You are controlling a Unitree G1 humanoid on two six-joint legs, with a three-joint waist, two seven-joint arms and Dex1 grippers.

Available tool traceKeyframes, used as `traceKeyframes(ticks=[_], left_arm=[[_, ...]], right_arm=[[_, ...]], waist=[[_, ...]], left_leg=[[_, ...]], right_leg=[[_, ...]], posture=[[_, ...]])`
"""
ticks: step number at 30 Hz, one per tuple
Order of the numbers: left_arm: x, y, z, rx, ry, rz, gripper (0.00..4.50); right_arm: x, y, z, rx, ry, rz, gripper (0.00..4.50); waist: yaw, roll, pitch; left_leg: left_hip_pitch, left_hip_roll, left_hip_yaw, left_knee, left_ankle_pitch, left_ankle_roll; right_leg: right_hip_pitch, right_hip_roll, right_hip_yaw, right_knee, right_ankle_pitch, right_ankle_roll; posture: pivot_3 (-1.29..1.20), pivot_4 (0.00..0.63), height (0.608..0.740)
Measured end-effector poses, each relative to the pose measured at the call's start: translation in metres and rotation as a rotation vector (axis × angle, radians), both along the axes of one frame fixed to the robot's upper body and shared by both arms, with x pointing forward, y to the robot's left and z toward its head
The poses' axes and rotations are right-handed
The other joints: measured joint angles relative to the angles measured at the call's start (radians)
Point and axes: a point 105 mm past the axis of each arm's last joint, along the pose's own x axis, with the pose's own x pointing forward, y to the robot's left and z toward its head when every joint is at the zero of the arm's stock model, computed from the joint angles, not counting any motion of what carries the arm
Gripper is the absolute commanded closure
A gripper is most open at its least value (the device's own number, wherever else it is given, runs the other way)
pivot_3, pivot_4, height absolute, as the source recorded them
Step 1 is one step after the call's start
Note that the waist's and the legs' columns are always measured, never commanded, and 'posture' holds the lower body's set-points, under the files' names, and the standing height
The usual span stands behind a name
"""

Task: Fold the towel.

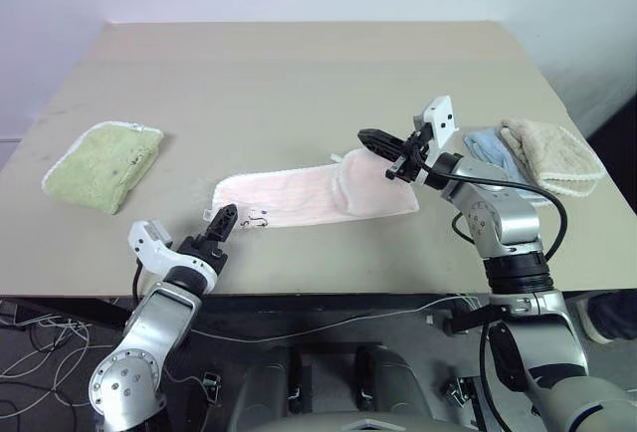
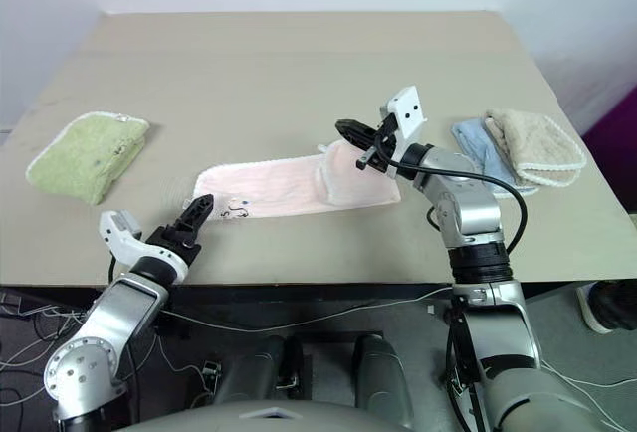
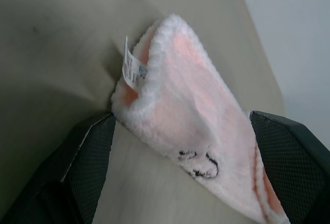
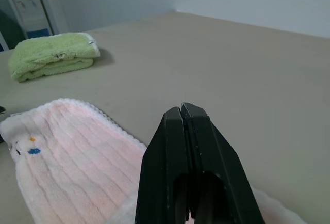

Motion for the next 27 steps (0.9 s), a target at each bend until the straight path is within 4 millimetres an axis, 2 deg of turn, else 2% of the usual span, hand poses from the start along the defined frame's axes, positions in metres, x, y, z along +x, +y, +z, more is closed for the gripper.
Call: traceKeyframes(ticks=[5,8,15,19,27], left_arm=[[0.015,-0.006,0.003,-0.043,-0.001,-0.035,0.15],[0.021,-0.006,0.003,-0.053,0.006,-0.048,0.70],[0.029,-0.006,-0.008,-0.083,0.049,-0.048,3.17],[0.032,-0.005,-0.005,-0.094,0.041,-0.047,4.48],[0.037,0.004,-0.002,-0.109,0.013,-0.019,4.48]], right_arm=[[-0.010,0.001,-0.008,-0.004,0.021,0.007,4.49],[-0.015,0.003,-0.018,-0.017,0.044,0.016,4.50],[-0.018,-0.001,-0.021,-0.030,0.043,0.002,4.50],[-0.019,-0.003,-0.023,-0.036,0.045,-0.011,4.50],[-0.019,-0.008,-0.028,-0.051,0.056,-0.031,4.50]], waist=[[0.015,0.000,0.000],[0.020,0.000,0.000],[0.018,0.000,0.000],[0.018,0.000,0.000],[0.017,0.000,0.000]], left_leg=[[0.000,-0.001,0.000,0.000,0.000,0.000],[0.000,-0.001,0.000,0.001,0.000,0.000],[0.000,-0.001,0.000,0.000,0.000,0.000],[0.000,-0.001,0.000,0.000,0.000,0.000],[0.000,0.000,0.000,0.000,-0.001,-0.002]], right_leg=[[0.000,0.000,0.000,0.000,0.000,0.000],[0.000,0.000,0.000,0.000,0.000,0.000],[0.000,0.000,0.000,0.000,0.000,0.000],[0.000,0.000,0.000,-0.001,0.000,-0.001],[0.000,0.000,0.000,-0.001,0.000,-0.001]], posture=[[0.00,0.150,0.740],[0.00,0.150,0.740],[0.00,0.150,0.740],[0.00,0.150,0.740],[0.00,0.150,0.740]])
